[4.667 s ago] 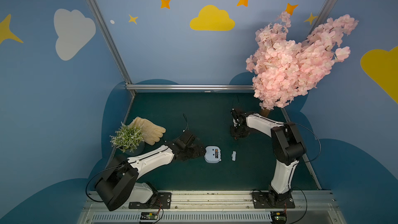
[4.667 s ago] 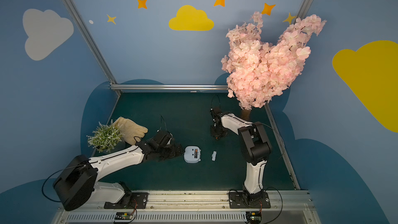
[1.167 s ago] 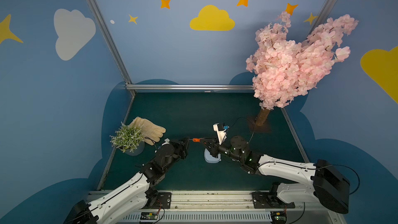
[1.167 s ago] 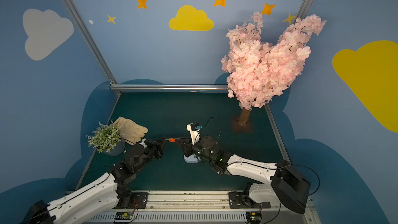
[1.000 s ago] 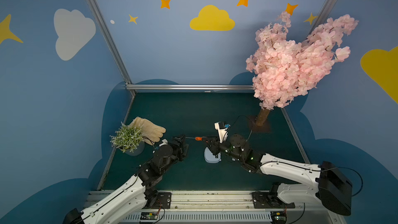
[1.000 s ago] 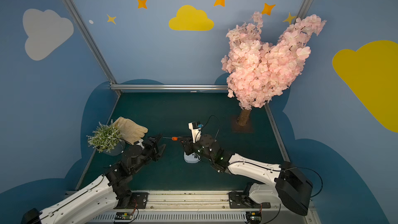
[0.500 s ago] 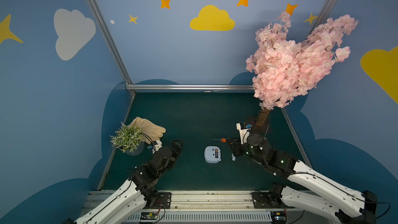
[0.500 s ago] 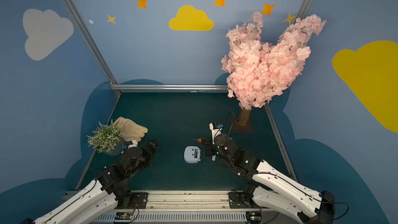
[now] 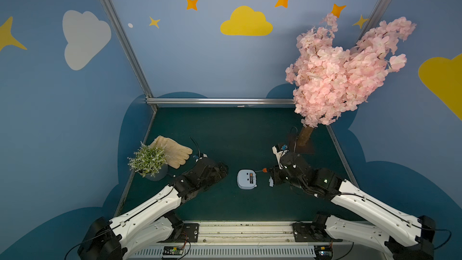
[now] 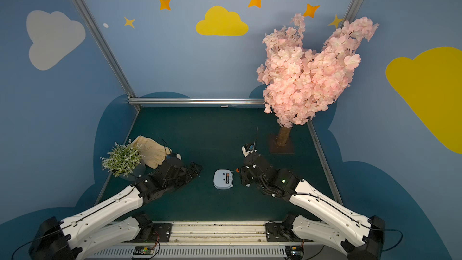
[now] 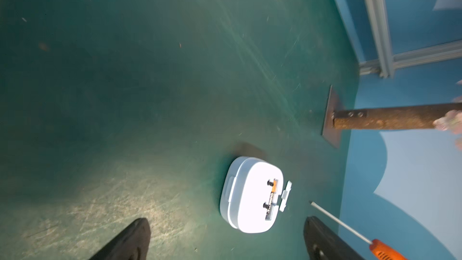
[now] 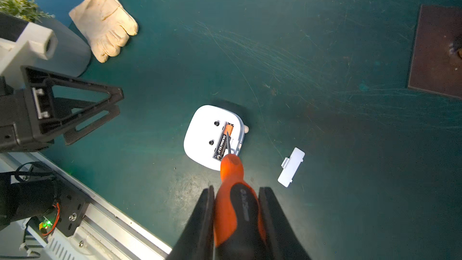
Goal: Remove the battery from the alarm
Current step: Release the battery from the alarm.
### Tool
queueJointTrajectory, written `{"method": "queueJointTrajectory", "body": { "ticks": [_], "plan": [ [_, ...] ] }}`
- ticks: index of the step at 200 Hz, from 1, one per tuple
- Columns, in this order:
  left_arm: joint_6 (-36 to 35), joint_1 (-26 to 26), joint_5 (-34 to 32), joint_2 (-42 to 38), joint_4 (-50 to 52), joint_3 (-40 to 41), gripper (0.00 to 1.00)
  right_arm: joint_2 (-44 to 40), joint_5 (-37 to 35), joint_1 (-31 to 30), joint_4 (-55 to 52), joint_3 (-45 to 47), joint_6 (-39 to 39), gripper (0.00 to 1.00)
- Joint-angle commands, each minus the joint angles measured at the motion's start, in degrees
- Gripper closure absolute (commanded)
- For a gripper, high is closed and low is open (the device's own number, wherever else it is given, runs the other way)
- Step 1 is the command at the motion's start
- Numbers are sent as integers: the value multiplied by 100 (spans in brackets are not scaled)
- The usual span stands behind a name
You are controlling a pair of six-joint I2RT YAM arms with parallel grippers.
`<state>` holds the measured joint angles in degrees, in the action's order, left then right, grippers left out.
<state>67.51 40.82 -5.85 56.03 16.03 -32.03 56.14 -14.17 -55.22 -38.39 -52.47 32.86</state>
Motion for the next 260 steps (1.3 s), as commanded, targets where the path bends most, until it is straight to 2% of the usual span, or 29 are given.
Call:
{"method": "queueJointTrajectory", "body": {
  "ticks": [1, 55, 97, 159, 200, 260],
  "plan": [
    [-290, -14, 339, 142, -197, -62, 3, 344, -72, 8, -702, -420, 468, 100],
    [-437, 146, 663, 808, -430, -226, 11, 1126, 49, -52, -1324, -1055, 1110, 100],
    [-409, 404, 701, 1224, -842, -330, 25, 1388, 190, -136, -1136, -1118, 1235, 100],
    [-441, 760, 600, 2087, -873, -769, 43, 1746, 81, -239, -1039, -1288, 1267, 100],
    [-474, 782, 585, 2465, -935, -900, 48, 1966, 64, -263, -995, -1407, 1223, 100],
    [-524, 780, 593, 3121, -1013, -1150, 49, 2517, -318, -432, -1310, -1595, 1255, 100]
  ]
}}
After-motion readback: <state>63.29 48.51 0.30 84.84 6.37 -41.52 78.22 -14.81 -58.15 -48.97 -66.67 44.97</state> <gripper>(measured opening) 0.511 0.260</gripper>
